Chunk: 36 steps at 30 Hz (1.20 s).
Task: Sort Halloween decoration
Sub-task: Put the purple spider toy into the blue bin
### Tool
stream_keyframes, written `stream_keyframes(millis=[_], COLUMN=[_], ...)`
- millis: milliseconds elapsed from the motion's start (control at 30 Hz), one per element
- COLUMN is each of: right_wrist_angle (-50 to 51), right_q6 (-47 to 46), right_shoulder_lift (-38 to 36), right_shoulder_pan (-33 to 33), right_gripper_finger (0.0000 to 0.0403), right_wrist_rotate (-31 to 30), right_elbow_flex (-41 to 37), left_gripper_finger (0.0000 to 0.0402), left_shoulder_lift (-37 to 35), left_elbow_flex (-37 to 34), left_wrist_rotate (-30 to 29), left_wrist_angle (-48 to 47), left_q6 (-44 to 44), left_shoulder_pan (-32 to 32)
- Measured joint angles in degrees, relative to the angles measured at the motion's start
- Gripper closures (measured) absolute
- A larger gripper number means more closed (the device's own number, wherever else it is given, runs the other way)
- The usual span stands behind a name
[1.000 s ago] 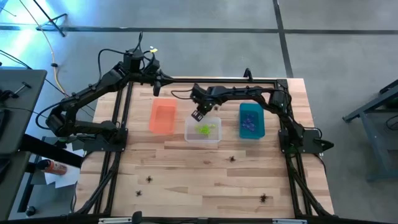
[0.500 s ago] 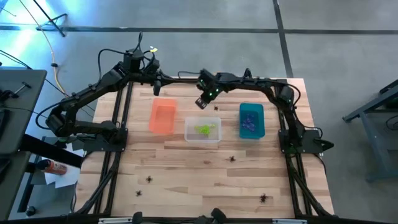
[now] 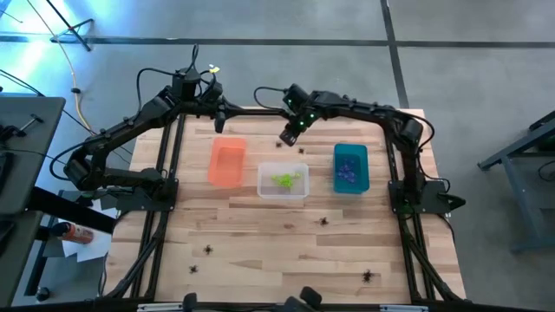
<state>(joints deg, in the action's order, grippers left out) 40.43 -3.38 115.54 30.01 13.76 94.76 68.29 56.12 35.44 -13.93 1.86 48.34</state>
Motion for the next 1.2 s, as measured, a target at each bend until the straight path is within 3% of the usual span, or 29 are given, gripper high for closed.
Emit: stream_keyframes(millis=[267, 567, 767, 933, 1200], right_wrist_angle=[-1.0, -29.7, -50.7, -61.9, -63.5], right_q6=[1.9, -11.2, -17.8, -18.6, -12.4], right_shoulder_lift=[-3.4, -25.2, -37.0, -40.7, -41.0], right_shoulder_pan=[1.1, 1.9, 1.3, 1.3, 1.3], right_gripper_finger=[0.0403, 0.0403, 0.0403, 0.0403, 0.0403], right_wrist_rotate=[0.7, 4.9, 7.2, 7.3, 7.7], right_elbow_flex=[-3.4, -38.4, -52.5, -54.1, -47.5], left_gripper_finger=[0.0401, 0.0402, 0.0402, 0.0402, 0.0402], left_shoulder_lift=[0.0, 0.0, 1.6, 3.6, 7.3], left_elbow_flex=[0.0, 0.0, 0.0, 0.0, 0.0], left_wrist_rotate=[-1.6, -1.6, -1.1, 0.1, 4.1], left_wrist_angle=[0.9, 6.1, 14.8, 16.1, 18.5], left_q6=[-0.1, -0.6, -0.3, 1.0, 1.0], left_shoulder_pan=[0.0, 0.0, 0.0, -1.4, -7.1])
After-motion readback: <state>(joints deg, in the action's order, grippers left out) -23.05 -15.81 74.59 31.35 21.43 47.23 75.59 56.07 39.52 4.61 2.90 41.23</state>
